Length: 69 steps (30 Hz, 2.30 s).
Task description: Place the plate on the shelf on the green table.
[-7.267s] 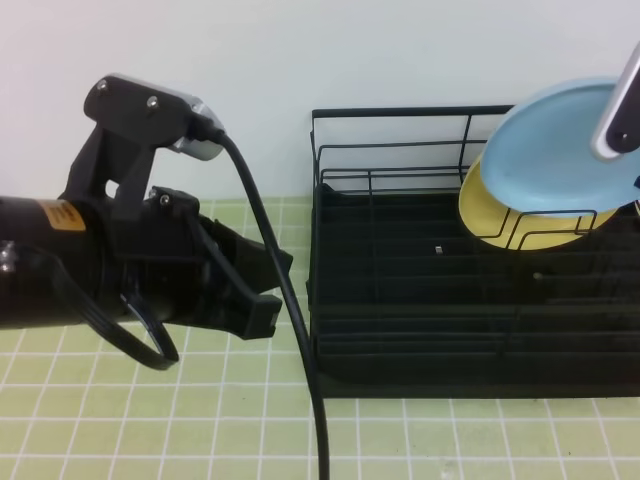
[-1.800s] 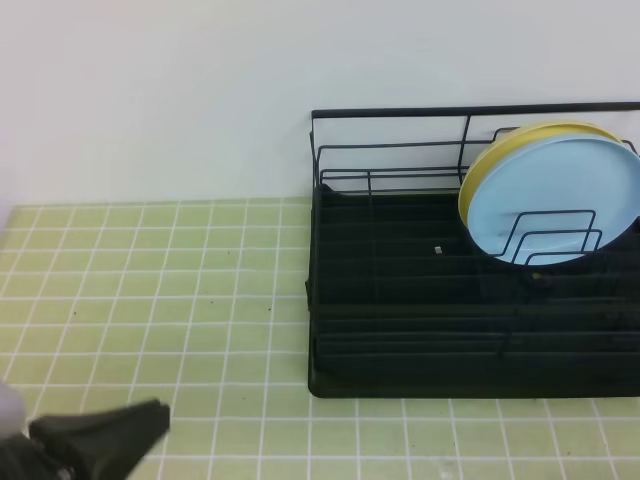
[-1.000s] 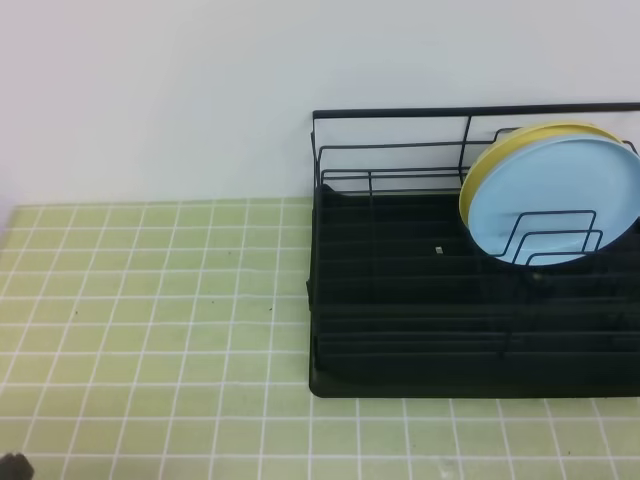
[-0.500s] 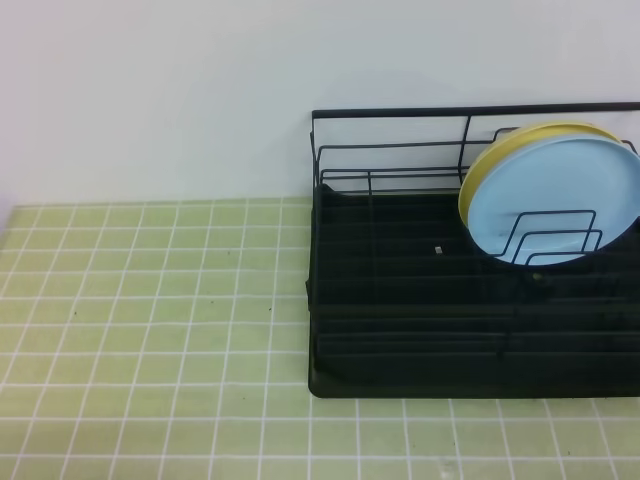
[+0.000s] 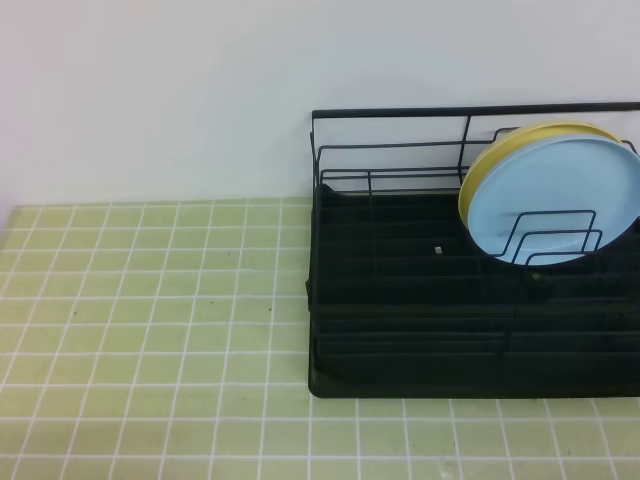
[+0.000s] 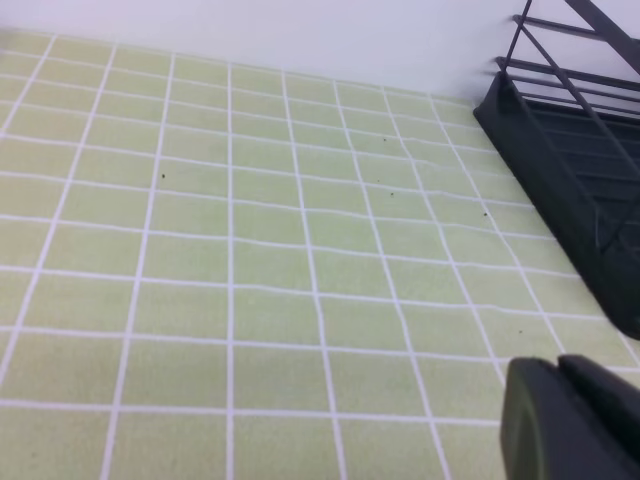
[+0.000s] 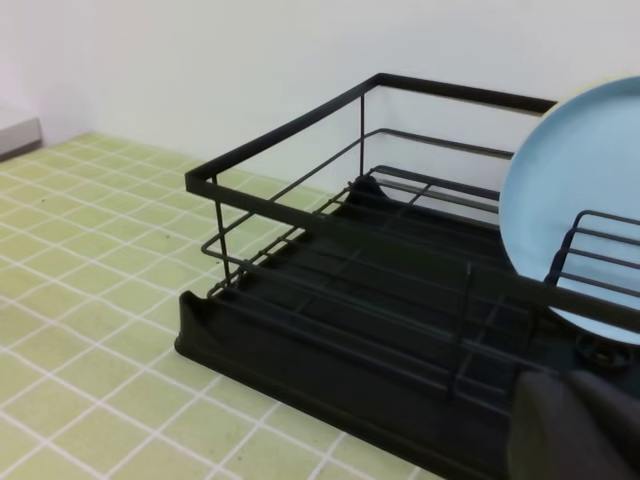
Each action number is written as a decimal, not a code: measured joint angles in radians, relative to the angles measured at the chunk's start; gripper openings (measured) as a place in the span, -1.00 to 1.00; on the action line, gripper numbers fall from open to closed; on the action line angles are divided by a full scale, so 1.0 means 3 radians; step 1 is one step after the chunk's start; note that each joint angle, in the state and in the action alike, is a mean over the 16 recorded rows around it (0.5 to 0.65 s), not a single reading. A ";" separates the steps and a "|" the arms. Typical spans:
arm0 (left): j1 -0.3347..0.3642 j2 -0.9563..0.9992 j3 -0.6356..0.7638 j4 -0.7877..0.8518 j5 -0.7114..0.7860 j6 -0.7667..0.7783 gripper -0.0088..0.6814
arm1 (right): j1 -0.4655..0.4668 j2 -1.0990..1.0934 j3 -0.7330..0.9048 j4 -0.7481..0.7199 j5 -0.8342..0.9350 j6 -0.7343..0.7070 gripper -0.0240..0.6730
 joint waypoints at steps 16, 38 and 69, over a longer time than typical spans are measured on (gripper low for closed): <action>0.0000 -0.0010 -0.0038 -0.0009 0.0017 0.0002 -0.98 | -0.0002 -0.0488 0.0000 -0.1161 -0.0082 0.1276 -0.94; 0.0000 -0.0010 -0.0038 -0.0009 0.0017 0.0002 -0.98 | -0.0343 -0.0526 0.0000 -0.4042 0.0164 0.4322 -0.94; 0.0000 -0.0010 -0.0038 -0.0009 0.0017 0.0002 -0.98 | -0.0363 -0.0526 0.0000 -0.4012 0.0169 0.4352 -0.94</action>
